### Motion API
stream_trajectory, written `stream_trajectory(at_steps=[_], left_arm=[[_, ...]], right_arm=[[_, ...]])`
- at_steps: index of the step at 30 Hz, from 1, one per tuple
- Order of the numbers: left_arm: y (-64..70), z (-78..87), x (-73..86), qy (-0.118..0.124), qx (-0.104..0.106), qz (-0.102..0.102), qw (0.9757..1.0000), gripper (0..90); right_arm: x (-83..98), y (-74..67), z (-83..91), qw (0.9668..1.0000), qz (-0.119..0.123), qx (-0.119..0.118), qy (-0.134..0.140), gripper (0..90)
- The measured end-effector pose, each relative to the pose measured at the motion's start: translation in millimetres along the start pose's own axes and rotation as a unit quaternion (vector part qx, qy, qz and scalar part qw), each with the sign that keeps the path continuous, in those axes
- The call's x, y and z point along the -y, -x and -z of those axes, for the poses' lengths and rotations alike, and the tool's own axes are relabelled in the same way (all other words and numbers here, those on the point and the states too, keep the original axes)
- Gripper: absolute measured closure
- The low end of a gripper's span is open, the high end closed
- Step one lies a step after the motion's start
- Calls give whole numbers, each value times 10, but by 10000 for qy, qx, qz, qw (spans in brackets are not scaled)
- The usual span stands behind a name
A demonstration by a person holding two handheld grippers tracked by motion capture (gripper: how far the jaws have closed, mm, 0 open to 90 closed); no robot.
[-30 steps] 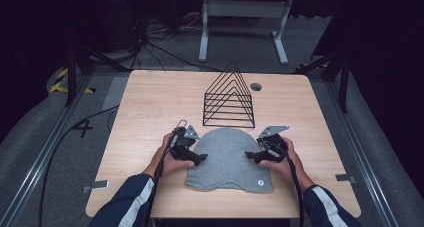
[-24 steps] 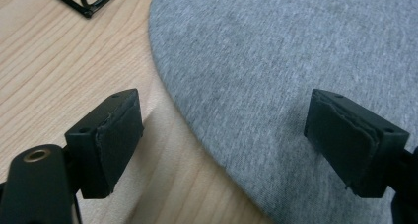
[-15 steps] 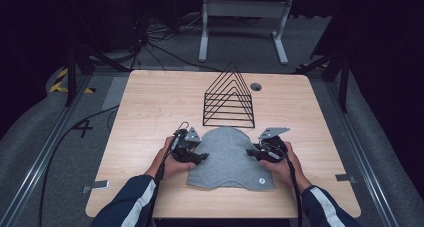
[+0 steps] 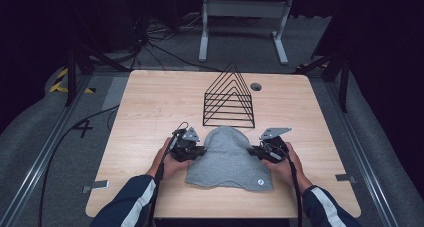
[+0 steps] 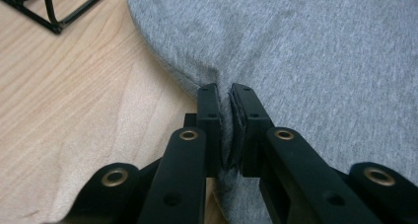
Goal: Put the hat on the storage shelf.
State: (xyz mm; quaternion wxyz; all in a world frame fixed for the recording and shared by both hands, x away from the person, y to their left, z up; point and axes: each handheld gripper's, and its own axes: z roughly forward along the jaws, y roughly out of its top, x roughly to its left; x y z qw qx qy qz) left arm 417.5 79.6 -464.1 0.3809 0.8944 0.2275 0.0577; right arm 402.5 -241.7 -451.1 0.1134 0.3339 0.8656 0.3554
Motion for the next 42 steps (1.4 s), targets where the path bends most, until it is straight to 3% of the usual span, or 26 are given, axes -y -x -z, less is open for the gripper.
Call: stream_trajectory(at_steps=[4, 11, 15, 16, 17, 18, 27, 30, 31, 35, 39, 42], left_arm=[[-1, 88, -48, 139, 18, -53, 9999, 846], [34, 304, -161, 458, -26, -187, 9988, 848], [69, 444, -333, 524, -130, -395, 9978, 848], [78, 522, -427, 518, -179, -567, 9969, 848], [78, 522, -427, 518, -179, -567, 9969, 848], [92, 623, -540, 597, -231, -681, 9956, 848], [14, 1006, -995, 989, -486, -816, 9906, 850], [-47, 1128, -1199, 1090, -695, -911, 9874, 850], [-77, 1168, -1258, 1219, -670, -809, 9870, 850], [-204, 1353, -1502, 1499, -771, -772, 9827, 851], [-289, 1462, -1674, 1650, -864, -779, 9794, 852], [-346, 1496, -1764, 1667, -932, -758, 9787, 852]], right_arm=[[-22, -6, 50, 10000, 37, -39, 69, 836], [-120, -23, 275, 9986, 107, -145, 491, 838], [-262, -20, 513, 9964, 250, -78, 806, 838], [-294, -13, 554, 9959, 267, -47, 861, 838], [-294, -13, 554, 9959, 267, -47, 861, 838], [-321, -8, 587, 9956, 289, -24, 890, 838], [-846, 71, 1088, 9870, 564, 340, 1463, 838], [-1040, 115, 1209, 9833, 631, 466, 1642, 838], [-1104, 128, 1248, 9821, 655, 515, 1689, 838], [-1355, 203, 1384, 9772, 648, 641, 1919, 839], [-1582, 293, 1505, 9716, 635, 757, 2149, 840], [-1709, 349, 1552, 9698, 599, 818, 2218, 840]])
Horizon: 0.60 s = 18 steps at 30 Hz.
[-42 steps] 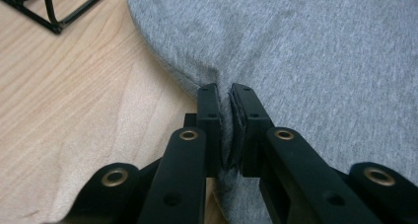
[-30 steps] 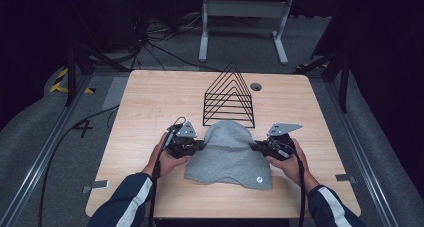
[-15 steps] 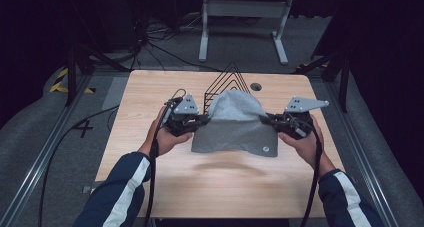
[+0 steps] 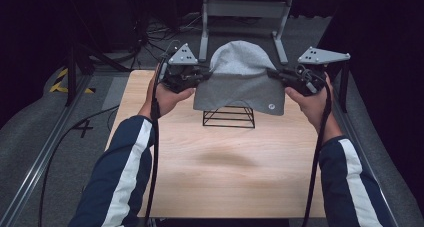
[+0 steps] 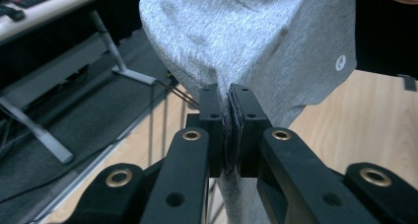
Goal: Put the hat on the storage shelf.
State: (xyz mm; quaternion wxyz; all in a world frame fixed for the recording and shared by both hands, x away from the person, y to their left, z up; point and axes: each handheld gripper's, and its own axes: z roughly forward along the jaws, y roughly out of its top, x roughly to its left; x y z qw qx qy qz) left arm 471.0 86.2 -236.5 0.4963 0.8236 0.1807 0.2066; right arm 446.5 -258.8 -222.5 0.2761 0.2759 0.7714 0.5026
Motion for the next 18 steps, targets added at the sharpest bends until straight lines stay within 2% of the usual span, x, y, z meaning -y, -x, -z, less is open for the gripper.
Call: stream_trajectory(at_steps=[6, 9, 18], left_arm=[[-128, -47, -86, 25, -131, 21, 9999, 852], [-212, -74, -140, 90, -222, 152, 9996, 852], [-310, -171, -287, 129, -326, 187, 9992, 853]], right_arm=[[-158, 90, -83, 9998, 44, 181, -18, 840], [-214, 149, -117, 9997, -17, 248, 35, 840], [-308, 295, -189, 9991, -168, 364, 122, 841]])
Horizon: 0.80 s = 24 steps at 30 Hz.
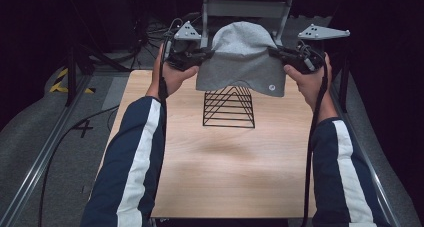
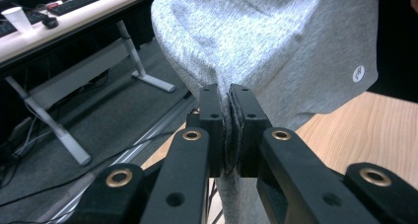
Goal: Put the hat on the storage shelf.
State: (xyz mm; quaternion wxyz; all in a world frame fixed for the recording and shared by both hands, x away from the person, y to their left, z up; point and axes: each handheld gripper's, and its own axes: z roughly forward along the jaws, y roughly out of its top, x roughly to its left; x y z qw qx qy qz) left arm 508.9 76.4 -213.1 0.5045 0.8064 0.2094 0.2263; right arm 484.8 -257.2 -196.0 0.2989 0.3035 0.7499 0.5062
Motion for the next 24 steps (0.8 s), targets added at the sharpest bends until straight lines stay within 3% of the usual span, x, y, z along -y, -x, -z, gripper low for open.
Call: stream_trajectory(at_steps=[4, 7, 12, 24], left_arm=[[-10, -91, 15, -89, 3, -2, 10000, 853], [-14, -140, 63, -77, 42, 112, 9999, 852], [9, -182, 112, -127, 70, 78, 9999, 853], [14, -7, 255, -16, 175, 41, 9998, 852]], right_arm=[[13, 41, -38, 10000, 14, 36, -26, 841], [55, 61, -73, 10000, -29, -5, -48, 841], [140, 72, -102, 9999, -61, -38, -115, 841], [207, -22, -72, 9993, 50, -330, -166, 841]])
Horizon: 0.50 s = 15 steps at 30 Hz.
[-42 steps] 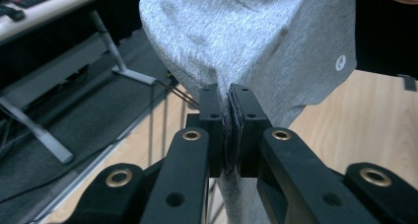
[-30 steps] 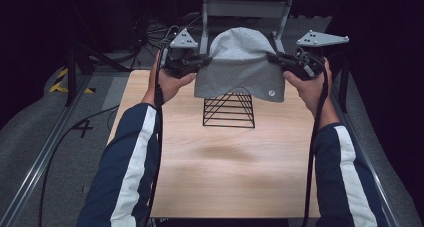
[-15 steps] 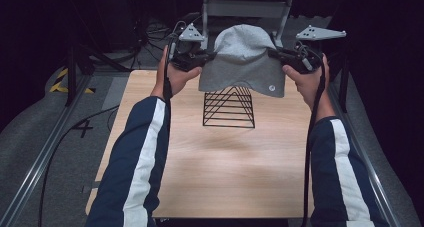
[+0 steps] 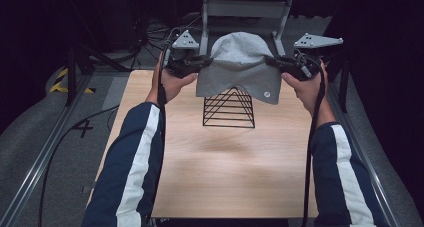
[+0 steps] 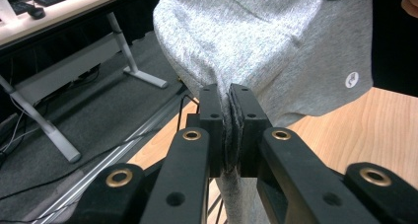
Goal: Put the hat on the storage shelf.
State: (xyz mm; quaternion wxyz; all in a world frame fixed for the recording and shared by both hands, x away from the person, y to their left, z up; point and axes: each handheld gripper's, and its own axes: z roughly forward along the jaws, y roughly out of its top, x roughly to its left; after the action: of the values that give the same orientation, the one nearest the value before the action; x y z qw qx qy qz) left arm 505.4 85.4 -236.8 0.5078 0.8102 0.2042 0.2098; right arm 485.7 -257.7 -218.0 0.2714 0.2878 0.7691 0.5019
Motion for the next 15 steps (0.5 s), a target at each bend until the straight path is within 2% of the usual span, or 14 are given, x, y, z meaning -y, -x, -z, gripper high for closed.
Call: stream_trajectory(at_steps=[8, 14, 15], left_arm=[[14, 64, 151, -64, 37, 5, 10000, 852], [12, -13, 310, -173, 49, 75, 9998, 851], [11, -29, 332, -220, 47, 31, 9997, 851]], right_arm=[[26, -112, -52, 9999, 98, -113, -70, 841], [115, -157, -134, 9996, 129, -166, -166, 840], [137, -154, -145, 9996, 125, -167, -195, 840]])
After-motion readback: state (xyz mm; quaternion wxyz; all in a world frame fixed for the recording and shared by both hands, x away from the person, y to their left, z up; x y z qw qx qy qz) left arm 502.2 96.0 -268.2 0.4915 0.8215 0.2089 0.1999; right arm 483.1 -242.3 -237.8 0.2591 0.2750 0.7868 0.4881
